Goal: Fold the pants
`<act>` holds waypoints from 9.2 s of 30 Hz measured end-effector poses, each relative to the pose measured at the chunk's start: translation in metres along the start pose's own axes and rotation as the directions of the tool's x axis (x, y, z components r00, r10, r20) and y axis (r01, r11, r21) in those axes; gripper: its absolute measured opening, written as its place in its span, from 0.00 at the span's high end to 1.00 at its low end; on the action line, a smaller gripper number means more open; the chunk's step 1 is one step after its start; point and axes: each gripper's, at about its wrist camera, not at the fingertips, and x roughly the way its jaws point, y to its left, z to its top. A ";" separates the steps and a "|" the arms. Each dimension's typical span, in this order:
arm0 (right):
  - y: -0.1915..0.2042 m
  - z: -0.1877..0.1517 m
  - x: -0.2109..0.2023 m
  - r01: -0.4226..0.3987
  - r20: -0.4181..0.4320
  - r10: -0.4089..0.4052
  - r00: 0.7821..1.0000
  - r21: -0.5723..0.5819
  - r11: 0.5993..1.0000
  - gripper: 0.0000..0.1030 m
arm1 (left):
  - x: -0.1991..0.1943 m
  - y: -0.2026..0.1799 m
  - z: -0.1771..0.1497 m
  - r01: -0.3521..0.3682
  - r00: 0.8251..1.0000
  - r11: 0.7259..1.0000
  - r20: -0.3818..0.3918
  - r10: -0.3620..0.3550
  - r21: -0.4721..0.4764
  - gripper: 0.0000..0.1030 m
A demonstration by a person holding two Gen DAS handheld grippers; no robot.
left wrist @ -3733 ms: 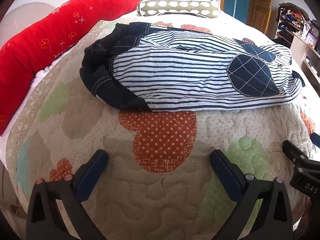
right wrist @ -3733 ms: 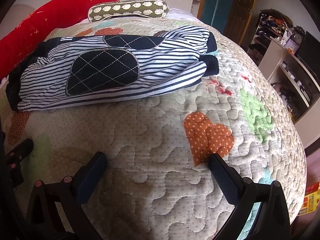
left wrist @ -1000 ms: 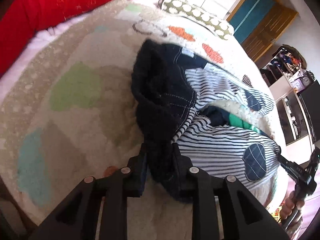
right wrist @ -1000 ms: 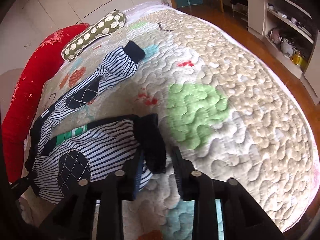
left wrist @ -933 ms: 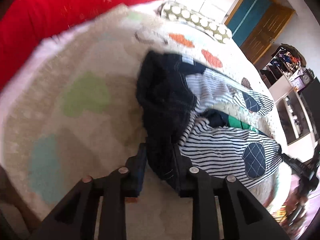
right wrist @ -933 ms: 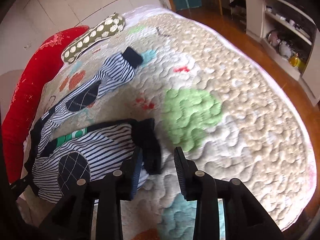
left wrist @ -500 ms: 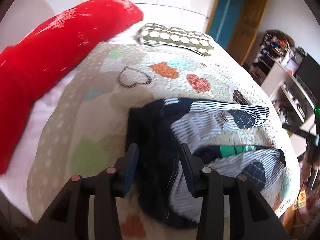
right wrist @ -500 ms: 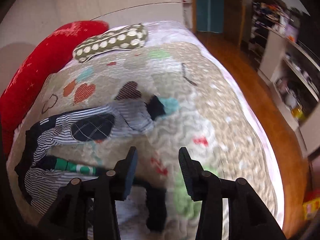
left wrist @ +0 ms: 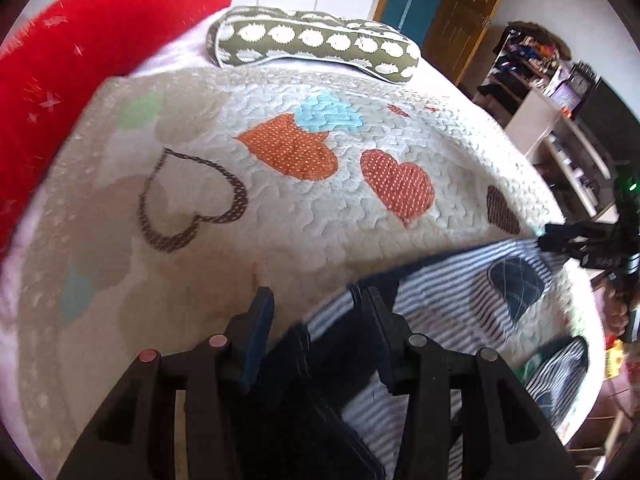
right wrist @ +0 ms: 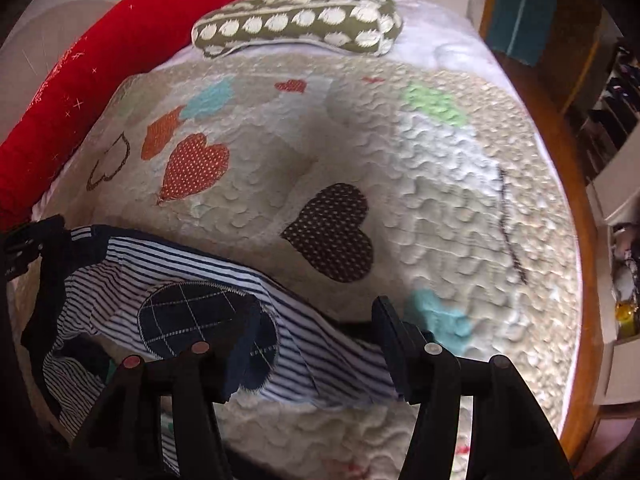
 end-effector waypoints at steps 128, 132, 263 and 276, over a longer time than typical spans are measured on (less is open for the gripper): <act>0.073 -0.193 -0.027 -0.405 0.200 0.353 0.914 0.403 0.821 0.65 | -0.044 -0.103 -0.191 -0.040 0.999 0.997 -0.011 0.039 -0.065 0.65; 0.078 -0.187 -0.006 -0.416 0.168 0.380 0.909 0.392 0.821 0.72 | -0.043 -0.102 -0.195 -0.042 0.999 0.998 -0.001 0.042 -0.057 0.65; 0.337 -0.138 -0.047 -0.380 -0.137 0.369 0.919 -0.071 0.922 0.31 | -0.166 0.061 -0.268 0.002 0.972 0.831 0.197 0.129 -0.557 0.57; 0.417 -0.126 0.024 -0.040 -0.282 -0.061 0.957 -0.338 0.940 0.23 | -0.161 0.052 -0.276 0.031 0.974 0.853 0.206 0.090 -0.521 0.57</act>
